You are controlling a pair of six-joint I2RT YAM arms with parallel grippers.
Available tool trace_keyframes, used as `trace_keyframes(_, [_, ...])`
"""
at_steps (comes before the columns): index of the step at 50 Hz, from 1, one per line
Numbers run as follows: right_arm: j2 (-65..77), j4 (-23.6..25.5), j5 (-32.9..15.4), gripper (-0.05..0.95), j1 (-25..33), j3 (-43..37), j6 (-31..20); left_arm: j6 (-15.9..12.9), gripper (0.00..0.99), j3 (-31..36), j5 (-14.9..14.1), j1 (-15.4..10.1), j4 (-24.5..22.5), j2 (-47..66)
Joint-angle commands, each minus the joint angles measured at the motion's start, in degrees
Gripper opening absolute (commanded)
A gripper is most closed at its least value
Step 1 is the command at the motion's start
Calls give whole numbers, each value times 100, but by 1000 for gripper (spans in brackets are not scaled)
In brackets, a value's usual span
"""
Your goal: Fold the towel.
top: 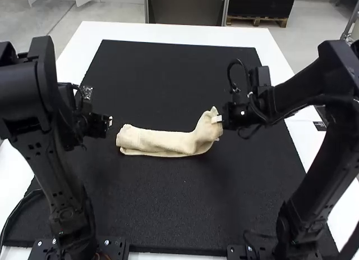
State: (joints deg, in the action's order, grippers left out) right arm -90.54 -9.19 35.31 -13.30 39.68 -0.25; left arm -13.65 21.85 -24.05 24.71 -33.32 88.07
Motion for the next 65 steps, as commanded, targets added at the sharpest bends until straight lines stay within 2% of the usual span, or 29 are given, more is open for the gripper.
trace_keyframes(1, [125,-109,152,-21,-401,268,333,29,961,74,-91,131,-69,-80])
trace_keyframes(8, [19,-329,73,-21,-858,409,623,20,961,83,-117,236,-60,-80])
trace_keyframes(18, [-403,-540,20,-21,-1307,620,702,11,961,48,-170,324,-43,-80])
trace_keyframes(65, [-1739,-865,2,-20,-2528,1850,693,82,961,39,-346,262,-52,-80])
